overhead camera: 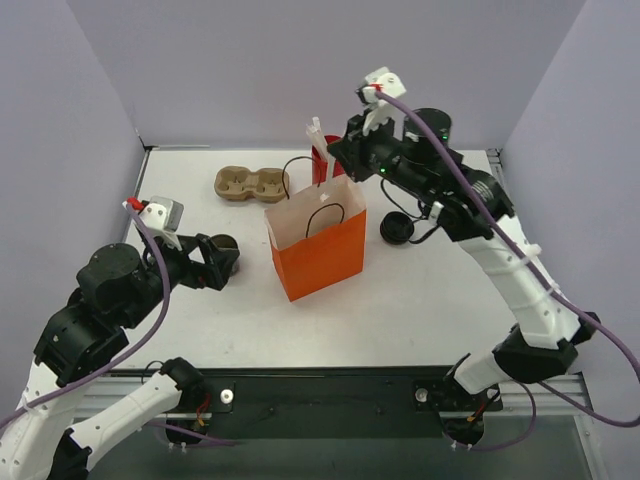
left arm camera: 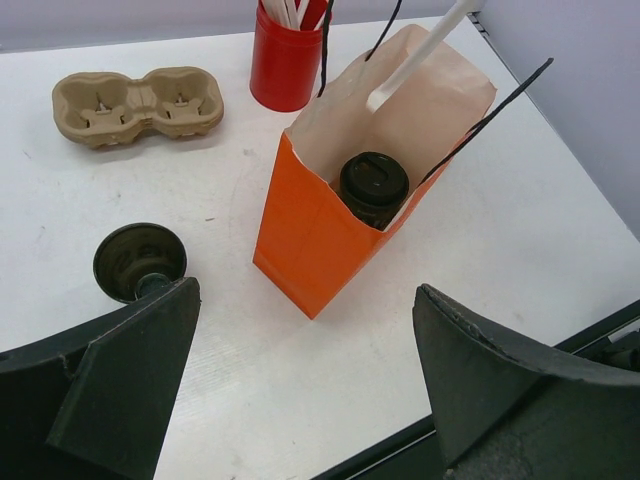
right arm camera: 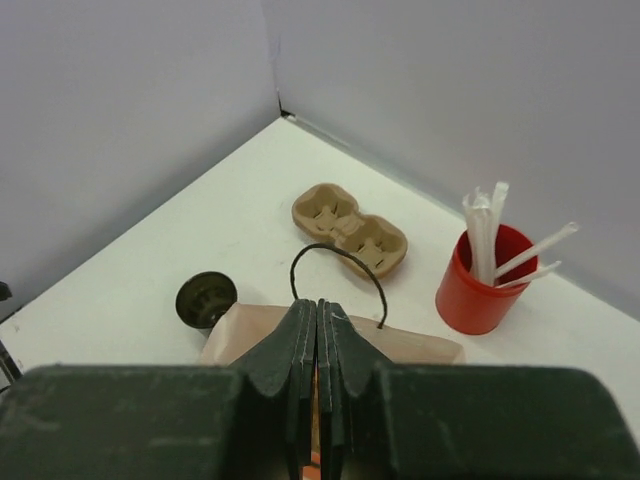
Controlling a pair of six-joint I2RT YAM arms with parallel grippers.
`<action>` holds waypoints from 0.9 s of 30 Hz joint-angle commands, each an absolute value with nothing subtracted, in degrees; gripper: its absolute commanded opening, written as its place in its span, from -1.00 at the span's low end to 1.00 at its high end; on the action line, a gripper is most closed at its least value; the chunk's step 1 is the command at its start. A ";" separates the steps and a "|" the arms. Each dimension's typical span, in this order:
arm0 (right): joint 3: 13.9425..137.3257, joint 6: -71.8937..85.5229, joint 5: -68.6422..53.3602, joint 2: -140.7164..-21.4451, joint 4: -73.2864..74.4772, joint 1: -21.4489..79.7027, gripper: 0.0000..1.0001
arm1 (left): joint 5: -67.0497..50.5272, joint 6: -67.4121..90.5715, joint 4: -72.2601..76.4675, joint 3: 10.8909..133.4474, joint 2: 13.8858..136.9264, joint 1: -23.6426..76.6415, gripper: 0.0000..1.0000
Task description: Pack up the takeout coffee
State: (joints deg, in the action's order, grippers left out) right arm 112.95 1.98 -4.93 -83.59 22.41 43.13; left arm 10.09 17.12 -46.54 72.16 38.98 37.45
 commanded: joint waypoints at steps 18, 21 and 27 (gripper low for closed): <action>111.80 12.29 15.02 -86.23 29.69 54.40 0.66 | 8.02 22.85 -44.75 66.10 30.77 37.35 0.95; 109.08 18.35 19.06 -80.70 37.34 56.16 1.00 | 6.86 22.24 -44.56 66.27 29.09 37.35 0.95; 90.83 31.70 24.67 -60.76 40.69 57.92 1.00 | 10.55 17.49 -45.08 71.54 29.00 37.53 0.95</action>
